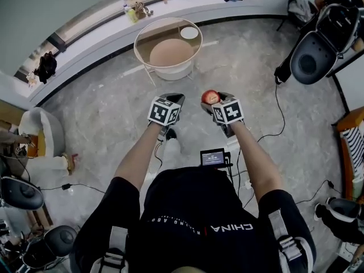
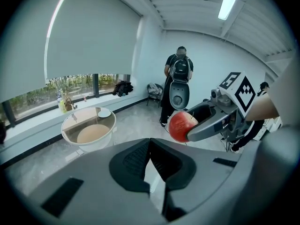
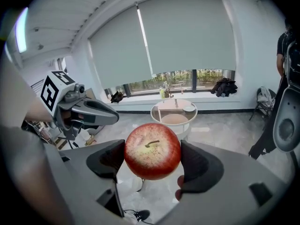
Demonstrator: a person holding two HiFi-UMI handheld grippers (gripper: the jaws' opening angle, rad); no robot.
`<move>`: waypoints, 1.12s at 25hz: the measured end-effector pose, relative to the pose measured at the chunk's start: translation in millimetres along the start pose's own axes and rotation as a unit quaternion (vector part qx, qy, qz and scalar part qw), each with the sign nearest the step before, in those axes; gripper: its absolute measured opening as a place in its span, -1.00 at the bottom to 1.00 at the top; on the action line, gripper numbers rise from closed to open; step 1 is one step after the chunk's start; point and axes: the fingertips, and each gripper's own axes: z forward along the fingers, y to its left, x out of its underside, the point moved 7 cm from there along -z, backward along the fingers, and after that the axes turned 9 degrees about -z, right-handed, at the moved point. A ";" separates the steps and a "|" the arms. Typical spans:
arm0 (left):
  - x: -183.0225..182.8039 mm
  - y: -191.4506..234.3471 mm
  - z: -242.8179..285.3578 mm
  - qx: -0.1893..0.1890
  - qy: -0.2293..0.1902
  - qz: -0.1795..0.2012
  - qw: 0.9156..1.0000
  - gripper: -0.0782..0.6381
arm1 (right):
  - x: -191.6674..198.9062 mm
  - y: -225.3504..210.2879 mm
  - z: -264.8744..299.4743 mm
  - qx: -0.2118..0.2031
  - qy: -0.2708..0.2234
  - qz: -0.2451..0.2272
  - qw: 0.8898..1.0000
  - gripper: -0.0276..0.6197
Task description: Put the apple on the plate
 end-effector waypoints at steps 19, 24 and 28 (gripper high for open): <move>-130.1 260.1 108.8 0.047 0.052 0.073 0.995 -0.73 | -173.0 -91.8 198.8 0.042 0.030 0.049 0.997 0.23; -135.1 261.3 102.3 0.063 0.053 0.070 0.994 -0.73 | -177.3 -84.9 199.5 0.045 0.036 0.068 0.996 0.23; -159.1 275.1 127.5 0.065 0.052 0.062 0.995 -0.73 | -195.2 -114.6 223.1 0.037 0.040 0.066 0.996 0.23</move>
